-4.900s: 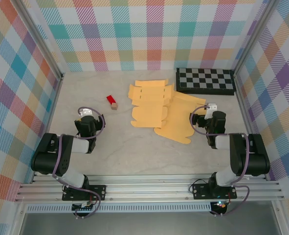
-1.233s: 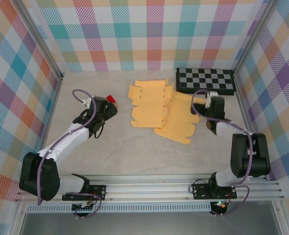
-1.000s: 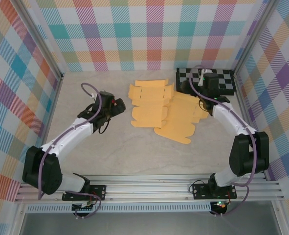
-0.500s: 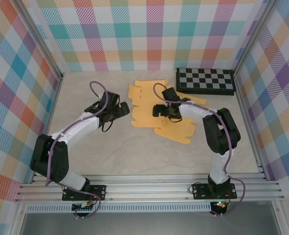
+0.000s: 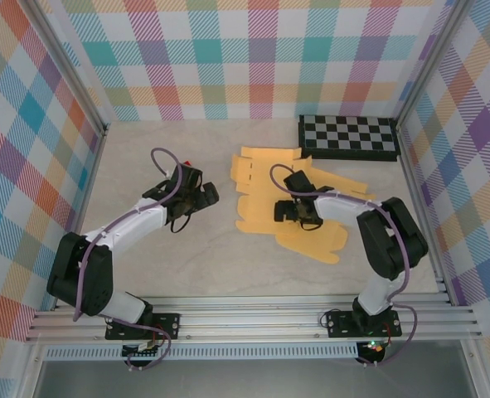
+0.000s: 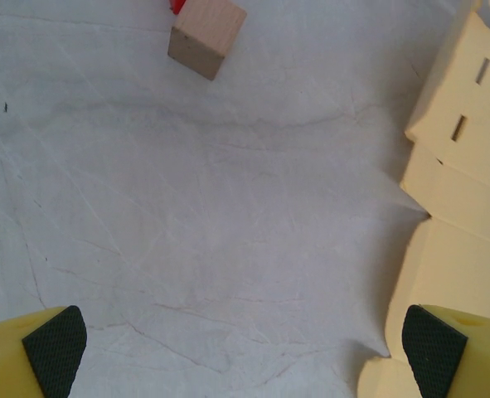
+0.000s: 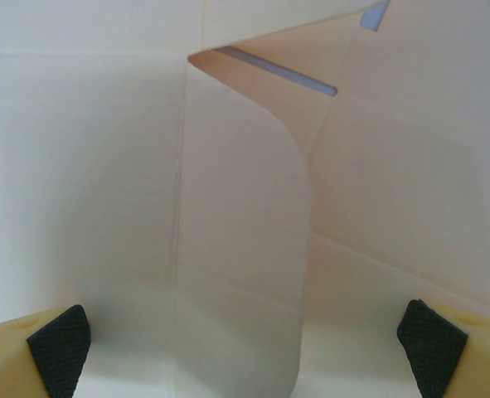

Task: Fold the paper box

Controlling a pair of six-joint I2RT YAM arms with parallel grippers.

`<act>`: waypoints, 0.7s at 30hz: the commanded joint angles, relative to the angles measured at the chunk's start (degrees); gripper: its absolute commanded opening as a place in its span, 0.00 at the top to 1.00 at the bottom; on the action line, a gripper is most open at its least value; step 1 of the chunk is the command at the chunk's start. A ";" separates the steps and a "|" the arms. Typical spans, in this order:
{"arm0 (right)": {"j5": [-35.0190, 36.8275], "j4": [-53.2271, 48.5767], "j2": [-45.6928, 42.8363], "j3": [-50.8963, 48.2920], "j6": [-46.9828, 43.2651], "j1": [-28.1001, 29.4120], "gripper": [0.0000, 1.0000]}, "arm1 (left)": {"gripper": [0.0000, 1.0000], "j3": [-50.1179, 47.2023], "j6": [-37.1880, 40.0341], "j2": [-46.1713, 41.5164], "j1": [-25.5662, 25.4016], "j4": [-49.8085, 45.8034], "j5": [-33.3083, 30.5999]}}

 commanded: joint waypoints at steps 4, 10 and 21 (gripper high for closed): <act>1.14 -10.83 -10.18 -10.52 4.69 -1.01 0.00 | 0.00 -3.15 -2.68 -2.97 -4.01 0.91 1.15; 0.74 -17.08 -20.82 -5.40 1.83 -1.06 0.00 | 0.00 0.76 1.75 2.41 -6.32 8.80 8.08; 0.14 -19.90 -26.63 1.70 -2.88 -1.59 0.00 | 0.19 26.21 11.11 30.25 -6.41 10.98 21.78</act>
